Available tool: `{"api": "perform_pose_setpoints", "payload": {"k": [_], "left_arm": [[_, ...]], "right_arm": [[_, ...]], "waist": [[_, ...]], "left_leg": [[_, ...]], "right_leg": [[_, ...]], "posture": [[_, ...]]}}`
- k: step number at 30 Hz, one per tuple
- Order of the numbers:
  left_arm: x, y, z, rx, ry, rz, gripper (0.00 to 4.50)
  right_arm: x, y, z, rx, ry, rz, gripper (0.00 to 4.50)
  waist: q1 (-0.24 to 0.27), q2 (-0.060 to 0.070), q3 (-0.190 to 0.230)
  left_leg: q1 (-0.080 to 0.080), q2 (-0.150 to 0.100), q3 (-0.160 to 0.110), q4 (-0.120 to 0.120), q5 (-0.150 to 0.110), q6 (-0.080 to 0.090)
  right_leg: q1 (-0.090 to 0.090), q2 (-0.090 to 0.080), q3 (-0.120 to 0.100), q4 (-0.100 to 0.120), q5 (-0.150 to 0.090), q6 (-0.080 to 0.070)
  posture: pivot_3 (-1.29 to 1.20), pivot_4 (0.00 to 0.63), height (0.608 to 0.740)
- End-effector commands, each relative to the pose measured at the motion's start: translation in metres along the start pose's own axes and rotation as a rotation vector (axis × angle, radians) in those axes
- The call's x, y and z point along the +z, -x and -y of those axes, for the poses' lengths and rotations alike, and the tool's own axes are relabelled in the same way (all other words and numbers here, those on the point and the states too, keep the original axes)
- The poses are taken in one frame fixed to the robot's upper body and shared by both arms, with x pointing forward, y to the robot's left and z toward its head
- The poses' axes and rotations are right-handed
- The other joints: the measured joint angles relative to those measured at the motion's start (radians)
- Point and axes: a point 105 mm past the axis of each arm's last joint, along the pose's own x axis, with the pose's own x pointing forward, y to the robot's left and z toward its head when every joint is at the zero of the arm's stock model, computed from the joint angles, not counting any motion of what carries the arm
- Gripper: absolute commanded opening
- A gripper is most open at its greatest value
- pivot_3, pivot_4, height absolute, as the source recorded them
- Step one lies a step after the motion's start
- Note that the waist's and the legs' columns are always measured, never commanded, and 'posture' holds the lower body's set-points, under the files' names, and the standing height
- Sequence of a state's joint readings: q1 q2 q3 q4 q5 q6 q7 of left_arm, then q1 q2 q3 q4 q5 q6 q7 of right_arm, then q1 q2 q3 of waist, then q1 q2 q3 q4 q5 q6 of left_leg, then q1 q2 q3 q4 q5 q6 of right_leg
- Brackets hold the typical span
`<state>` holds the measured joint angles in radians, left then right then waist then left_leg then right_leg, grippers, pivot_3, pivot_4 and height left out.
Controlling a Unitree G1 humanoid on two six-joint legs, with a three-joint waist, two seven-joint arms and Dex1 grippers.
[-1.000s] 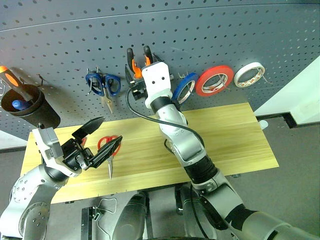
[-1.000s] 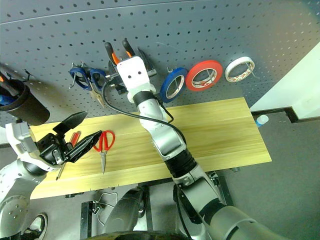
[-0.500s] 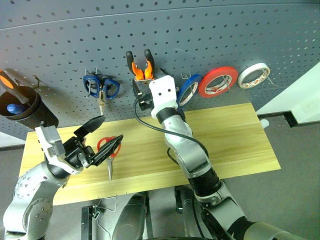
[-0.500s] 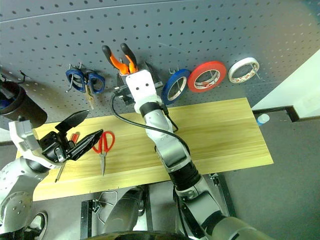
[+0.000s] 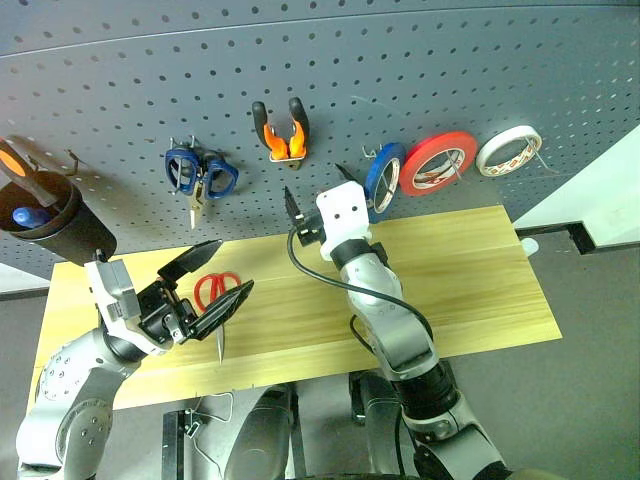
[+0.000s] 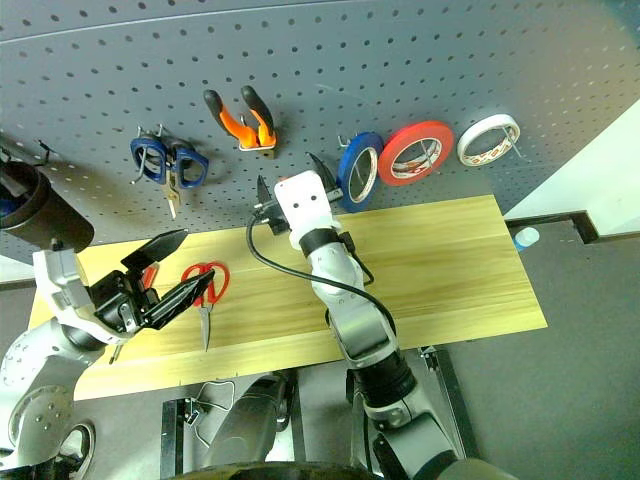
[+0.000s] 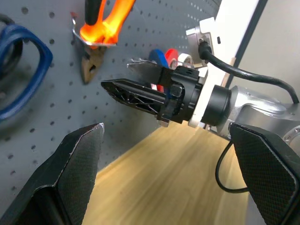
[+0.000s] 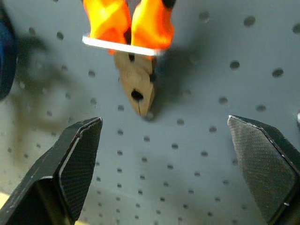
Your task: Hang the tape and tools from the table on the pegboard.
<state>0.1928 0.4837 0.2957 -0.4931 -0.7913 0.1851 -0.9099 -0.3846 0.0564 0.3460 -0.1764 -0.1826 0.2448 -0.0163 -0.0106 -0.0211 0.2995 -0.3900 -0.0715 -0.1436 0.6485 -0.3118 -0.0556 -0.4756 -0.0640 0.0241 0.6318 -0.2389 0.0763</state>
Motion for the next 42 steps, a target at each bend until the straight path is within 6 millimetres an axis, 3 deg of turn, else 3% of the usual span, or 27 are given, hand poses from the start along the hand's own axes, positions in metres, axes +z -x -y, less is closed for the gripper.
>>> {"api": "perform_pose_setpoints", "payload": {"k": [1, 6, 10, 15, 19, 23, 29, 34, 42], "left_arm": [[-0.001, -0.009, 0.01, -0.032, -0.004, 0.022, 4.46], [-0.029, -0.002, 0.002, 0.08, 0.088, -0.074, 4.46], [-0.053, 0.009, -0.008, 0.25, 0.16, -0.14, 4.46], [-0.069, 0.021, -0.012, 0.391, 0.176, -0.203, 4.46], [-0.087, 0.023, -0.015, 0.464, 0.21, -0.256, 4.46], [-0.111, 0.022, -0.027, 0.587, 0.183, -0.329, 4.46], [-0.133, 0.038, -0.068, 0.946, 0.16, -0.351, 4.46], [-0.147, 0.031, -0.068, 0.985, 0.182, -0.395, 4.46], [-0.16, 0.039, -0.063, 1.081, 0.245, -0.492, 4.46]], "right_arm": [[0.002, 0.013, 0.006, 0.005, 0.007, 0.025, 4.48], [-0.021, 0.045, 0.024, 0.0, 0.014, -0.058, 4.48], [-0.042, 0.071, 0.052, -0.079, 0.041, -0.154, 4.48], [-0.053, 0.099, 0.075, -0.115, 0.067, -0.229, 4.48], [-0.054, 0.109, 0.071, 0.007, 0.03, -0.251, 4.48], [-0.057, 0.11, 0.081, 0.013, 0.045, -0.274, 4.48], [-0.06, 0.111, 0.077, 0.026, 0.058, -0.293, 4.48], [-0.062, 0.115, 0.077, 0.017, 0.078, -0.315, 4.48], [-0.065, 0.12, 0.077, 0.006, 0.087, -0.341, 4.48]], "waist": [[0.001, -0.002, -0.002], [0.002, -0.005, -0.016], [0.002, -0.007, -0.023], [0.01, -0.006, -0.033], [0.02, -0.005, -0.033], [0.025, -0.003, -0.035], [0.024, -0.004, -0.04], [0.024, -0.004, -0.044], [0.022, -0.005, -0.047]], "left_leg": [[0.0, 0.0, 0.0, 0.001, 0.0, 0.0], [0.0, 0.0, 0.001, 0.003, 0.0, 0.0], [0.002, 0.0, 0.002, 0.004, 0.0, 0.0], [0.003, 0.0, 0.002, 0.007, 0.0, 0.0], [0.007, 0.0, 0.002, 0.013, 0.0, 0.0], [0.02, 0.0, 0.002, 0.015, -0.004, 0.007], [0.026, 0.0, 0.002, 0.017, -0.003, 0.006], [0.027, 0.0, 0.002, 0.017, -0.003, 0.006], [0.028, 0.0, 0.002, 0.017, -0.004, 0.006]], "right_leg": [[0.0, 0.0, 0.0, 0.0, 0.0, 0.0], [0.001, 0.0, 0.001, 0.001, 0.001, 0.001], [0.001, 0.0, 0.002, 0.003, 0.001, 0.002], [0.003, 0.001, 0.002, 0.005, 0.001, 0.002], [0.009, 0.001, 0.002, 0.009, 0.002, 0.002], [0.025, 0.001, 0.001, 0.007, 0.001, 0.002], [0.031, 0.002, 0.001, 0.008, 0.003, 0.004], [0.031, 0.001, 0.002, 0.008, 0.003, 0.004], [0.032, 0.001, 0.002, 0.008, 0.003, 0.004]], "posture": [[0.11, 0.231, 0.727], [0.11, 0.21, 0.727], [0.12, 0.203, 0.727], [0.11, 0.202, 0.727], [0.11, 0.212, 0.727], [0.09, 0.211, 0.727], [0.06, 0.203, 0.727], [0.04, 0.205, 0.727], [0.03, 0.206, 0.727]]}}
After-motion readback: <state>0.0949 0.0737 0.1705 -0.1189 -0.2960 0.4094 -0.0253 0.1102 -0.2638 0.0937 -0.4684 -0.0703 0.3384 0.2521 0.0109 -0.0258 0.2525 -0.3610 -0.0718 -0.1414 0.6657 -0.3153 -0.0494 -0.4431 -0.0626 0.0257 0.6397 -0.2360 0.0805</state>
